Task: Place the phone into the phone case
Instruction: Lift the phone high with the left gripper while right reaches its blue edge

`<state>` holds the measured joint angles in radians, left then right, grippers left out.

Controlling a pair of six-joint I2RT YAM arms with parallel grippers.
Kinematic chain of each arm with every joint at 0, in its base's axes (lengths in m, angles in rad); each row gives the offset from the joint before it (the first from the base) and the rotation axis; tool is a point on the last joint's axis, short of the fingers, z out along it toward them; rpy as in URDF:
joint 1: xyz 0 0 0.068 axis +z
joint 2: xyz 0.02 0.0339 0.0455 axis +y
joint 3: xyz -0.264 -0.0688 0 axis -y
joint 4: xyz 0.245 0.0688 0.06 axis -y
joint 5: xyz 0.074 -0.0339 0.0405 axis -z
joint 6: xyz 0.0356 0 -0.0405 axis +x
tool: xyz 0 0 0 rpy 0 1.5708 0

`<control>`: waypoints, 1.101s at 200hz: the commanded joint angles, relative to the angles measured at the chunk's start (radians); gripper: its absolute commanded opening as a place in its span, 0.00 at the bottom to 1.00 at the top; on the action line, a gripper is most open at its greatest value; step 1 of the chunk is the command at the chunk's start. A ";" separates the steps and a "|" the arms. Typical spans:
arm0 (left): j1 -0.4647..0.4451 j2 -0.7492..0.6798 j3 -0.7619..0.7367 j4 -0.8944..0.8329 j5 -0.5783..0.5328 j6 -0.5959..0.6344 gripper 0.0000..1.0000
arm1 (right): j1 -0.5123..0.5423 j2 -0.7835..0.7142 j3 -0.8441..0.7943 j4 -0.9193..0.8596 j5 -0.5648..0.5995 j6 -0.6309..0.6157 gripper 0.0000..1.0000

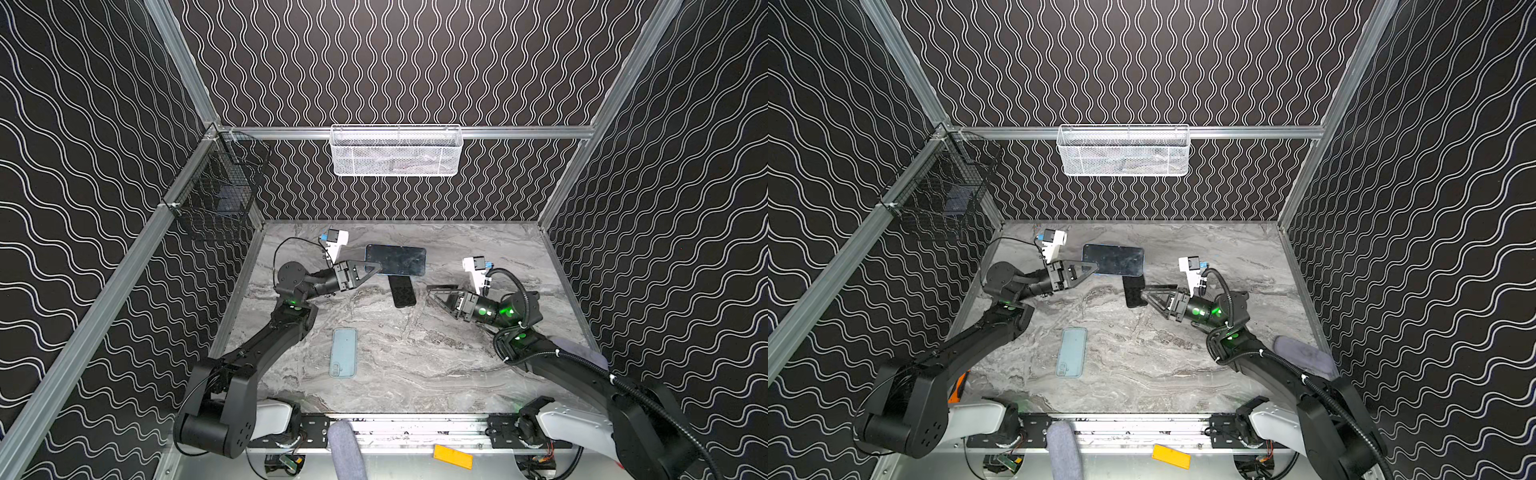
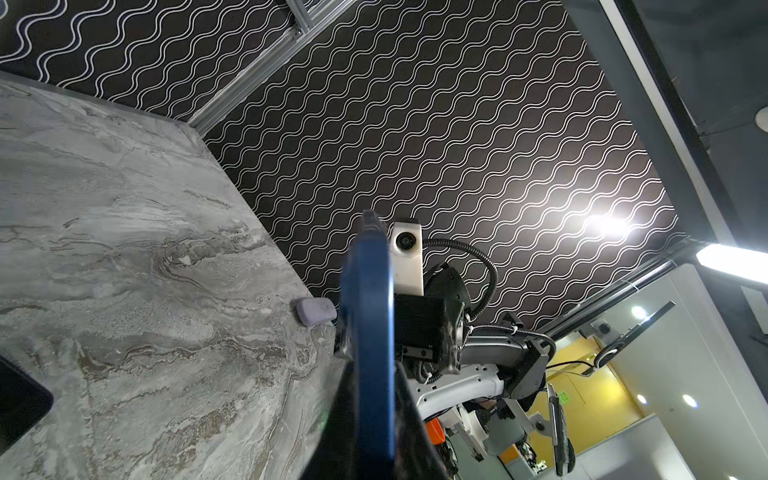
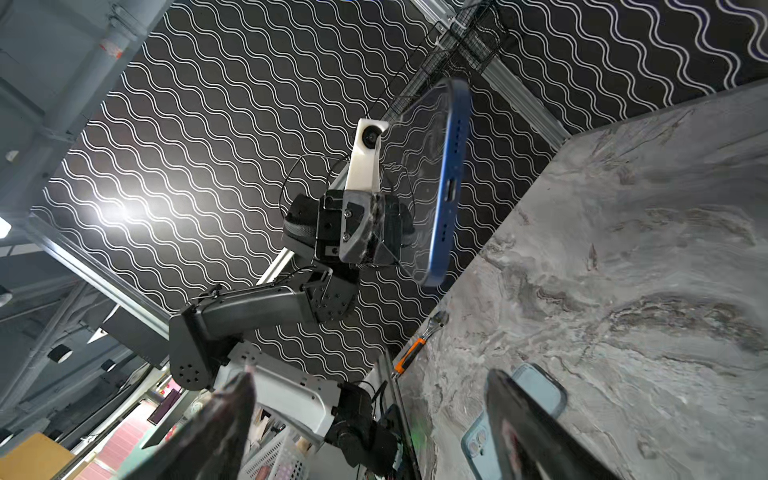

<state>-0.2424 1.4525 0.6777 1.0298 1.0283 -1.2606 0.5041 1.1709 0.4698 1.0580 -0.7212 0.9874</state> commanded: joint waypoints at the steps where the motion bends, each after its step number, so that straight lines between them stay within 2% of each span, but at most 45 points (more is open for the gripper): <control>1: -0.001 -0.020 -0.005 0.028 -0.026 0.005 0.00 | 0.015 0.020 -0.009 0.167 0.126 0.031 0.88; 20: -0.004 -0.035 -0.007 0.005 -0.030 0.018 0.00 | 0.027 0.046 -0.015 0.195 0.190 0.040 0.86; 39: -0.012 -0.039 -0.007 -0.003 -0.028 0.019 0.00 | 0.030 0.085 -0.003 0.251 0.206 0.072 0.84; 73: -0.036 -0.036 -0.012 0.013 -0.030 0.006 0.00 | 0.034 0.146 0.077 0.279 0.160 0.106 0.82; 119: -0.061 -0.034 -0.006 0.013 -0.038 0.011 0.00 | 0.034 0.181 0.155 0.216 0.120 0.099 0.79; 144: -0.069 -0.034 -0.003 -0.003 -0.043 0.028 0.00 | 0.034 0.202 0.175 0.237 0.104 0.122 0.74; 198: -0.095 -0.055 0.017 -0.094 -0.052 0.144 0.00 | 0.035 0.245 0.209 0.288 0.065 0.192 0.63; 220: -0.096 -0.068 0.022 -0.138 -0.058 0.192 0.00 | 0.034 0.240 0.204 0.270 0.061 0.194 0.54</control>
<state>-0.3355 1.3960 0.6830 0.9161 0.9920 -1.1561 0.5365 1.4132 0.6682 1.2701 -0.6422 1.1522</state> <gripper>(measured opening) 0.110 0.584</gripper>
